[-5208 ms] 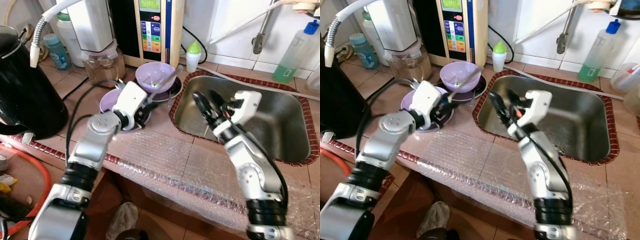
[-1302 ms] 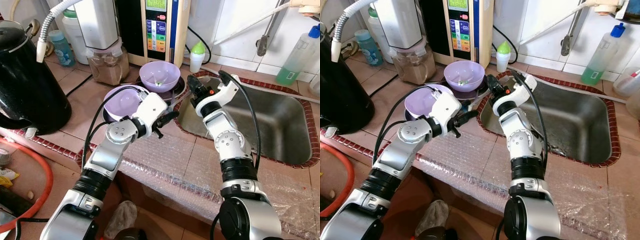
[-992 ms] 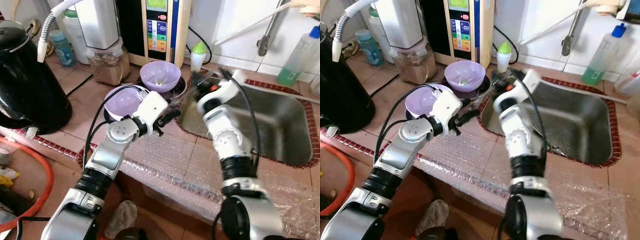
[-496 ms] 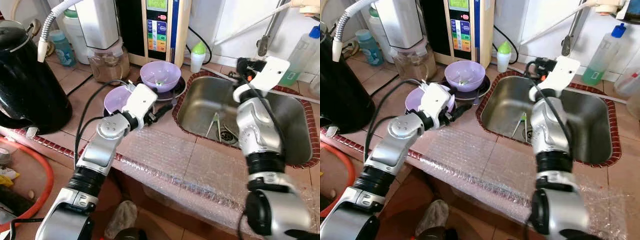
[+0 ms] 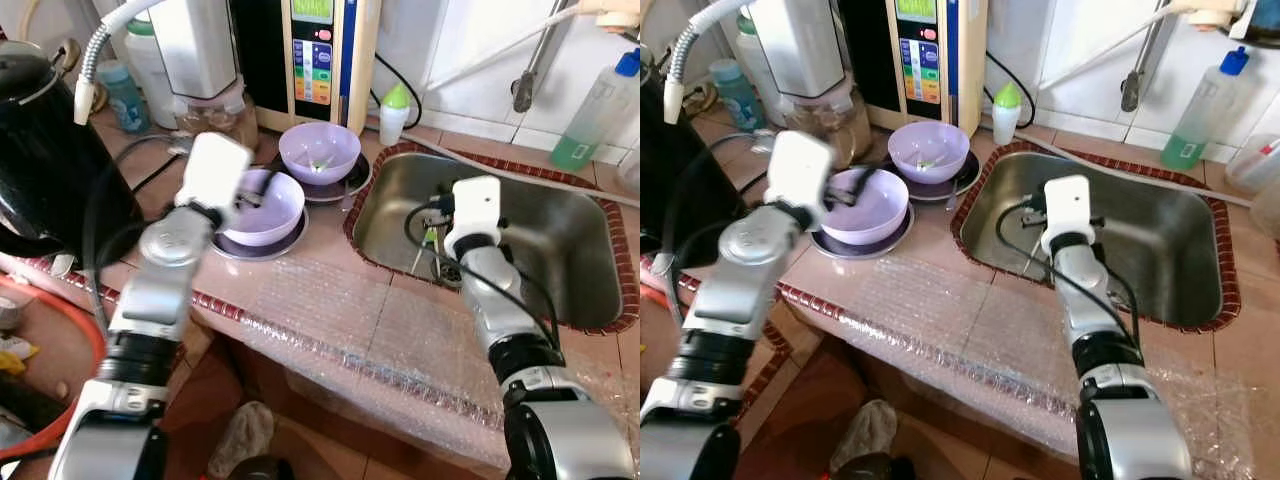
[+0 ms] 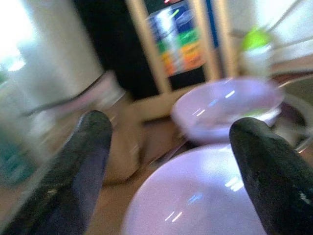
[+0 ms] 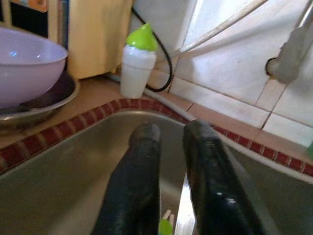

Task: Kitchen organization

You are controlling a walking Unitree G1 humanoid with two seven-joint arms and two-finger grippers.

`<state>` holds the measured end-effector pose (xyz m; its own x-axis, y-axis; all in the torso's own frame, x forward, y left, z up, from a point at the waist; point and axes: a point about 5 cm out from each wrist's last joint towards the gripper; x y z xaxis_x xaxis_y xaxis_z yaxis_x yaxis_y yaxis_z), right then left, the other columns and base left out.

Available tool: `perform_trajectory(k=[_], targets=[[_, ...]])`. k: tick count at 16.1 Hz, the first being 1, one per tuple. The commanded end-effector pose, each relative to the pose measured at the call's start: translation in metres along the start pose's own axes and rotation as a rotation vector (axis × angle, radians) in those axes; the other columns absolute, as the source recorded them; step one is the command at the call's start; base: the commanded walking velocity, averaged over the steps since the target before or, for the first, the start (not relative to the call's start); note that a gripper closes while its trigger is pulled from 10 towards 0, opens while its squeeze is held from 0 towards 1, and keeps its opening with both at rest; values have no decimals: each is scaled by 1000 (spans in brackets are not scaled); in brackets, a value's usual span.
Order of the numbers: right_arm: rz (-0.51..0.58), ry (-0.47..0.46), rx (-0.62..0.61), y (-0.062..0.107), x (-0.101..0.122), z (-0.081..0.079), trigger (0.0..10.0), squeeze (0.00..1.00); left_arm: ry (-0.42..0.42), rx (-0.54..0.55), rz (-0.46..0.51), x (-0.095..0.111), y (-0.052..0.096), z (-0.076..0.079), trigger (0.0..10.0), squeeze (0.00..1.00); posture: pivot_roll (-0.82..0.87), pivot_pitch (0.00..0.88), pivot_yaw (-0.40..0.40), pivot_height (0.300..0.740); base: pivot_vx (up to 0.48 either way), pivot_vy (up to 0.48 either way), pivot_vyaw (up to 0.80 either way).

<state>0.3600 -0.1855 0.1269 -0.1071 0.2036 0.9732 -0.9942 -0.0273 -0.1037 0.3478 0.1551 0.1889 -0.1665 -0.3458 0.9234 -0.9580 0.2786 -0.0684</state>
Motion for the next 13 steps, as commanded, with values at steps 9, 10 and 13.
perform_trajectory(k=[9,10,13], targets=[[-9,-44,148,23,-18,-19,10000,1000,27,164,-235,-46,14,-26,10000,1000,-1,0,39,740,0,0,0],[5,-61,213,26,-16,-26,10000,1000,83,163,-250,-49,15,-24,10000,1000,-2,0,39,740,0,0,0],[25,5,337,35,-15,-38,10000,600,248,99,-264,-51,12,-15,10000,0,-6,0,41,740,0,0,0]])
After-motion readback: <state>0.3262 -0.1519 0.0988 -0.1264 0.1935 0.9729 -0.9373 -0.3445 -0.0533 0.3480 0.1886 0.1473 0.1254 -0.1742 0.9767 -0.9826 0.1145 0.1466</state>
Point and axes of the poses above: a point about 5 cm out from each wrist's last joint towards the gripper, its own y axis pointing back from the gripper into the wrist, its own x axis along the axis of the wrist's last joint, z = x × y, and after that the axes turned 3 degrees about -y, right-handed
